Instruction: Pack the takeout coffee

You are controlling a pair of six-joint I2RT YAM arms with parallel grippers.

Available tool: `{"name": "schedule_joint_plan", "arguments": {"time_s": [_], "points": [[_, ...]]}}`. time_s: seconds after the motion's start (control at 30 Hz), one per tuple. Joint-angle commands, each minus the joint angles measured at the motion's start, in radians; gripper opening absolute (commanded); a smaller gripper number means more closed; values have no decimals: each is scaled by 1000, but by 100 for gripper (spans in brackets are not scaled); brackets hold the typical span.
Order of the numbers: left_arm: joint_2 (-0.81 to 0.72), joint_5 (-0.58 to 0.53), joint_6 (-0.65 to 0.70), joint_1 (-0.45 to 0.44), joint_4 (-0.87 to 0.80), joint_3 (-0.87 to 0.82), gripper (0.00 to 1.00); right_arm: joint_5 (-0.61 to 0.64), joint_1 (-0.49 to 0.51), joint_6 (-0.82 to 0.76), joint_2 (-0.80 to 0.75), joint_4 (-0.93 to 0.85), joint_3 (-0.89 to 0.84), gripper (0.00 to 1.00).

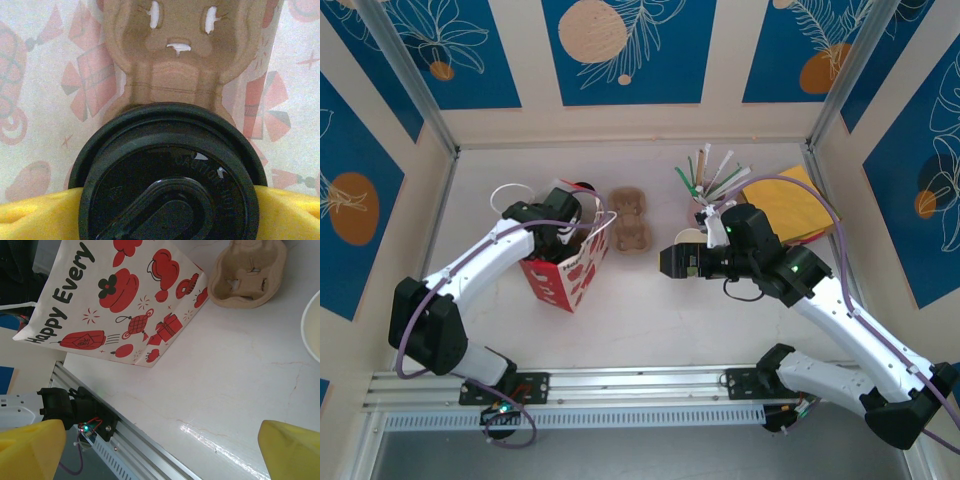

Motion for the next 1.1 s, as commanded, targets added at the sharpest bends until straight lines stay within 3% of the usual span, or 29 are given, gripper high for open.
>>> {"name": "schedule_joint_plan", "arguments": {"time_s": [0.0,0.97,1.07], "points": [[81,13,-15,17,-7,-90,89,2,-6,10,-13,-10,-16,99],[68,13,-15,17,-18,-82,90,6,-7,15,-17,-10,-14,99],[68,17,-13,17,-18,-83,94,4,-7,15,-14,-9,-13,99]]}}
